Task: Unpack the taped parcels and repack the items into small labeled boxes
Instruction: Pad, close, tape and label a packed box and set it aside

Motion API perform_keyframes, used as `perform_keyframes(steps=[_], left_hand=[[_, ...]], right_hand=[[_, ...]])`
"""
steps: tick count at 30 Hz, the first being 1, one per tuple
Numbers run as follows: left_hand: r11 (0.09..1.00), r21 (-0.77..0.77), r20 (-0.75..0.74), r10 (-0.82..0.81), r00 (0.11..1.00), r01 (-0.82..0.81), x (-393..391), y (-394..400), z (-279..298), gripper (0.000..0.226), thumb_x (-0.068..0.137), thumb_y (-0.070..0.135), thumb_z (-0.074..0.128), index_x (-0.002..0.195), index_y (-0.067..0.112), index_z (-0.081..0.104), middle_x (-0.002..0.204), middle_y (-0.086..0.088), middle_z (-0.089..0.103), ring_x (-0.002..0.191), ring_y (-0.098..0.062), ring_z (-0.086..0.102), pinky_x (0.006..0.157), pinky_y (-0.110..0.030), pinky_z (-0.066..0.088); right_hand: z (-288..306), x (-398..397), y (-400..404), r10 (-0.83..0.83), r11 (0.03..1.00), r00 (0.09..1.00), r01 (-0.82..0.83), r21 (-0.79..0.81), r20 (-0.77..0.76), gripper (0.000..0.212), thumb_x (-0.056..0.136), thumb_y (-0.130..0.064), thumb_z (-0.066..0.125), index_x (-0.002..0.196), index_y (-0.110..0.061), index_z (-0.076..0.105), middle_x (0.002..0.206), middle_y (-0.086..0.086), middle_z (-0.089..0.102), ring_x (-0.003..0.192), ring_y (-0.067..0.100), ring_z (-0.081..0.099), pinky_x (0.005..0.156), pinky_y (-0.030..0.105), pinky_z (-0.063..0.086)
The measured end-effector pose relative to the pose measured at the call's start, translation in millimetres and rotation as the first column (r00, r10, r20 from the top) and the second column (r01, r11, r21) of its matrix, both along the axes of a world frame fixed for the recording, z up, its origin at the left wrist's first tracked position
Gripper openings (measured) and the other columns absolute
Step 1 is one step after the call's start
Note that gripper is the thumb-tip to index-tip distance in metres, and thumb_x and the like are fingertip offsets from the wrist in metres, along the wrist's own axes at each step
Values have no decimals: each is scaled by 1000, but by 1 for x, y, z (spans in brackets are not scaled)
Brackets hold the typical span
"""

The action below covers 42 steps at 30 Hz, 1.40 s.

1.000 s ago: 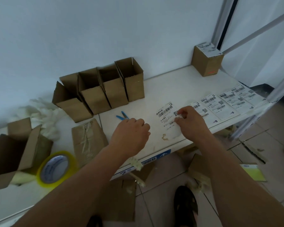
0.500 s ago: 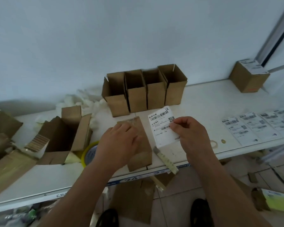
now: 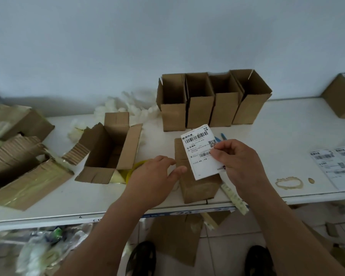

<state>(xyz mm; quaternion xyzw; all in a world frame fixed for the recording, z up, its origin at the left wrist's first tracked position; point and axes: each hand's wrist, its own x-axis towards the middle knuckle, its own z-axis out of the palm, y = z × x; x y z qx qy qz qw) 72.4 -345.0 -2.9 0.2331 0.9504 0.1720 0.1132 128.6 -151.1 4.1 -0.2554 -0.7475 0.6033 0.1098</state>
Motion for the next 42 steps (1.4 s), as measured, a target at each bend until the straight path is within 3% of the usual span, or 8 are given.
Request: perform_keyframes(steps=[4, 11, 14, 21, 31, 38, 42], left_hand=[[1000, 28, 70, 4, 998, -6, -4, 2, -3, 64, 93, 69, 31, 140, 29, 49, 139, 9, 52, 113, -11, 56, 93, -33, 50], [999, 40, 96, -28, 995, 24, -4, 6, -1, 55, 96, 63, 36, 138, 30, 49, 138, 9, 52, 112, -10, 54, 79, -21, 44], [999, 27, 107, -32, 994, 29, -2, 8, 0, 56, 96, 63, 37, 141, 31, 46, 141, 10, 49, 118, -11, 53, 81, -22, 43], [998, 25, 88, -54, 995, 52, 0, 13, 3, 54, 97, 61, 38, 142, 32, 45, 142, 9, 49, 122, -13, 52, 89, -27, 48], [1000, 1, 84, -18, 996, 18, -1, 15, -3, 54, 95, 63, 41, 136, 30, 50, 136, 9, 53, 110, -11, 56, 77, -22, 46], [1000, -10, 84, -19, 996, 20, -2, 18, -4, 53, 95, 63, 41, 136, 31, 50, 135, 9, 53, 104, -7, 53, 75, -21, 45], [1000, -18, 78, -19, 997, 21, -1, 18, -3, 53, 95, 63, 40, 135, 30, 50, 133, 9, 53, 97, -5, 49, 74, -21, 43]], right_hand=[[-3, -5, -3, 5, 998, 1000, -6, 56, 22, 5, 89, -20, 70, 91, -21, 66, 96, -5, 71, 83, 11, 69, 65, 24, 57], [-6, -8, -7, 19, 993, 997, -28, 115, 79, 7, 90, -20, 68, 96, -18, 66, 89, -12, 65, 75, 6, 65, 53, 12, 51], [-6, -8, -9, 28, 987, 994, -44, 151, 106, 6, 92, -23, 67, 96, -21, 64, 89, -15, 62, 73, 6, 63, 47, 11, 47], [-8, -7, -9, -9, 978, 994, -15, 208, 111, 8, 91, -27, 67, 90, -25, 59, 87, -17, 61, 73, 7, 63, 52, 15, 49], [-6, -6, -9, 15, 986, 994, -32, 165, 105, 10, 91, -24, 66, 88, -24, 57, 82, -16, 60, 69, 6, 61, 46, 9, 47], [-8, -7, -11, -16, 977, 993, -10, 215, 118, 11, 91, -24, 65, 87, -27, 56, 84, -15, 59, 73, 9, 62, 60, 20, 56], [-9, -6, -11, -29, 976, 992, 1, 219, 122, 9, 92, -25, 64, 90, -25, 55, 85, -16, 58, 74, 10, 62, 57, 17, 53]])
